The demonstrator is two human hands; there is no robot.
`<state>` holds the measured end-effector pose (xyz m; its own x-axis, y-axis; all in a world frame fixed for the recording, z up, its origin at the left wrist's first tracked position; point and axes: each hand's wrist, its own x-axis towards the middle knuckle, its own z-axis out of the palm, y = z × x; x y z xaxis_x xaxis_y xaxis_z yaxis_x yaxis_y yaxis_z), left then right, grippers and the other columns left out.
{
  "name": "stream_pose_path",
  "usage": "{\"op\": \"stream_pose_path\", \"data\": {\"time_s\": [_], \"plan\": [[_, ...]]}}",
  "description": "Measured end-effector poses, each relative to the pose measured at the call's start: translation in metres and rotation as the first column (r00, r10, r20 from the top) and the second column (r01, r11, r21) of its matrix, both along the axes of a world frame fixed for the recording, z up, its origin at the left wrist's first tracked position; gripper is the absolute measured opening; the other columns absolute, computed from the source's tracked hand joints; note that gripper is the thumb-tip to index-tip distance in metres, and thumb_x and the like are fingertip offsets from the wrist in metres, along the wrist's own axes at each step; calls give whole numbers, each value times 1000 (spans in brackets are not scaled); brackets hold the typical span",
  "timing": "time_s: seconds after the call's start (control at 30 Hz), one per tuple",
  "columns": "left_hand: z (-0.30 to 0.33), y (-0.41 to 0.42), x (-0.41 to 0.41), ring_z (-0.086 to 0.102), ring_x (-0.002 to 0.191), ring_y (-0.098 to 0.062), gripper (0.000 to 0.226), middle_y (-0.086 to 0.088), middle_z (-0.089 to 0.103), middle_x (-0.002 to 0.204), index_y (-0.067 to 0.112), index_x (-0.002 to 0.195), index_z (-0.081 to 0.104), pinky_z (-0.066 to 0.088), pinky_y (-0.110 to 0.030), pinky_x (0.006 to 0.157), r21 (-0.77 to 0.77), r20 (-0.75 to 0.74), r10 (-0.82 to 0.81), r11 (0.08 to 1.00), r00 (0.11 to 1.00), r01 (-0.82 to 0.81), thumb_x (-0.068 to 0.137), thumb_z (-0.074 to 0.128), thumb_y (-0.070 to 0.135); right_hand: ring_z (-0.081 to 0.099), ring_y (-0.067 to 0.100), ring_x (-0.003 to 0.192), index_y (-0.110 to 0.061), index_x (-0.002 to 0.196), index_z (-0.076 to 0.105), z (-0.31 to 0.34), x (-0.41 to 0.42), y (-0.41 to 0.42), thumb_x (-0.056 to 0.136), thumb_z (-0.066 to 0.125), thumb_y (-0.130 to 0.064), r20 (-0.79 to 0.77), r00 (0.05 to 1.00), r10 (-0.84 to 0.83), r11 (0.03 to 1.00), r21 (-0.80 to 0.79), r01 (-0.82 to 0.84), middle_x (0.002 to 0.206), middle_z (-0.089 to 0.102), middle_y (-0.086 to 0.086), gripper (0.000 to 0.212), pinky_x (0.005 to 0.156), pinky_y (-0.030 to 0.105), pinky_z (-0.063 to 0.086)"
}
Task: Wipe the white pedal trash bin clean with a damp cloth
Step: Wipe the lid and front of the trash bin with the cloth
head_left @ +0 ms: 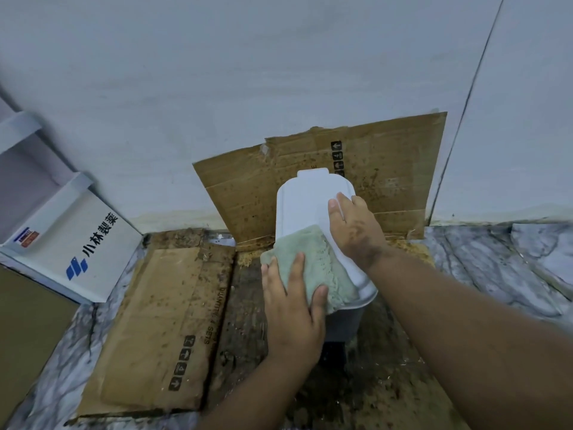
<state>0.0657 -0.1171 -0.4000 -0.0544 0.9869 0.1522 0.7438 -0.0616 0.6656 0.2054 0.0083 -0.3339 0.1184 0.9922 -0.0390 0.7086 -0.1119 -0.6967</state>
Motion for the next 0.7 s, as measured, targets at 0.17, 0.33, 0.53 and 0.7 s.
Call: {"op": "stream_pose_path", "data": {"time_s": [0.17, 0.33, 0.53, 0.7], "plan": [[13, 28, -34, 6, 154, -10, 63, 10, 3, 168, 52, 152, 25, 22, -35, 118, 6, 31, -205, 979, 978, 205, 93, 31, 74, 36, 42, 137, -9, 153, 32, -3, 1, 3, 106, 34, -38, 13, 999, 31, 999, 25, -31, 154, 33, 22, 55, 112, 47, 36], [27, 96, -60, -3, 154, -6, 54, 15, -4, 168, 60, 150, 21, 8, -48, 126, -168, 145, -359, 909, 922, 381, 98, 31, 67, 42, 39, 132, -15, 152, 32, -12, 2, 9, 102, 33, -51, 71, 997, 9, 998, 58, -13, 152, 35, 15, 62, 106, 44, 39], [44, 208, -47, -9, 156, -24, 58, -4, -9, 170, 46, 158, 8, 0, -56, 124, -304, -4, -349, 893, 937, 331, 105, 28, 56, 49, 38, 124, -16, 149, 35, -18, 1, 17, 102, 33, -53, 93, 996, 2, 995, 98, -11, 144, 39, 14, 60, 102, 46, 44], [50, 248, -34, 2, 156, -29, 57, -1, 9, 170, 41, 160, 12, 6, -55, 124, -319, 44, -283, 905, 958, 282, 106, 29, 52, 48, 39, 125, -15, 147, 37, -19, 2, 19, 102, 36, -49, 89, 996, -9, 994, 109, 0, 143, 39, 13, 56, 104, 44, 40]]}}
